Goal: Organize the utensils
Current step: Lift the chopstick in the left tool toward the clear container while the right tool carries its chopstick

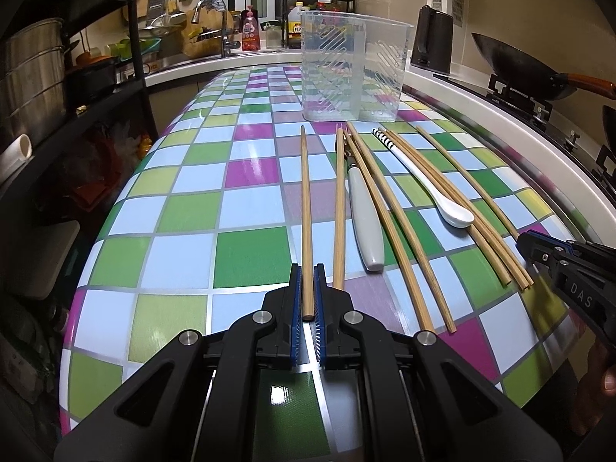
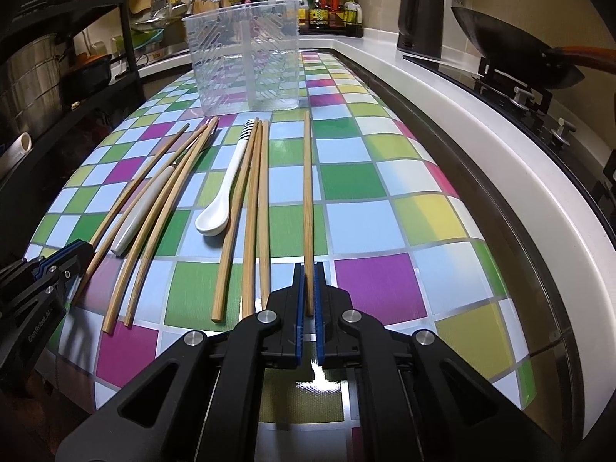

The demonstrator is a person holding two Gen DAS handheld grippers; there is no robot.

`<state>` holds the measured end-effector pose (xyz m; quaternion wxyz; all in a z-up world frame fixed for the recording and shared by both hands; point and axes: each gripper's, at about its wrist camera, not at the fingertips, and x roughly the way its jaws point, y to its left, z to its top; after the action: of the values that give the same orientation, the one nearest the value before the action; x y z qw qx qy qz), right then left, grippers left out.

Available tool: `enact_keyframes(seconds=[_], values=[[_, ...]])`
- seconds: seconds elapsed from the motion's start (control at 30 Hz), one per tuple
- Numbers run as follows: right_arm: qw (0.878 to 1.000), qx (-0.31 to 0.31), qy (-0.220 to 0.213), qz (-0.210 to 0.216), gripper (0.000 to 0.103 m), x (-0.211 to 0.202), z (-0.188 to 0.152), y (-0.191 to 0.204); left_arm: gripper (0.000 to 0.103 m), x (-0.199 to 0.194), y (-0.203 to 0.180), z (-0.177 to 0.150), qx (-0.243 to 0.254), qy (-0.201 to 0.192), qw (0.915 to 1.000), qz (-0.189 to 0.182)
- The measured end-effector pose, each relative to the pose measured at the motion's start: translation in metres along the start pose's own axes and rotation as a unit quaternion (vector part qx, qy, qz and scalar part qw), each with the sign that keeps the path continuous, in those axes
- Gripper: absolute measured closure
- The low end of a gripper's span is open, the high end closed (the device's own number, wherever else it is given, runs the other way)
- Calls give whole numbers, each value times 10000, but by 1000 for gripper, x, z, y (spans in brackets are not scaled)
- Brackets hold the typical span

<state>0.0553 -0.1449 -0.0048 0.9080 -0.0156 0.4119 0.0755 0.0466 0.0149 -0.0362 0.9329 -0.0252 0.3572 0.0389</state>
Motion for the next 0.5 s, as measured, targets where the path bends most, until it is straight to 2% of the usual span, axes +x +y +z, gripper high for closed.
enact_keyframes(seconds=[0.5], values=[[9992, -121, -373, -27, 98, -47, 26, -9, 97, -3, 7, 0, -228, -117, 9992, -307]])
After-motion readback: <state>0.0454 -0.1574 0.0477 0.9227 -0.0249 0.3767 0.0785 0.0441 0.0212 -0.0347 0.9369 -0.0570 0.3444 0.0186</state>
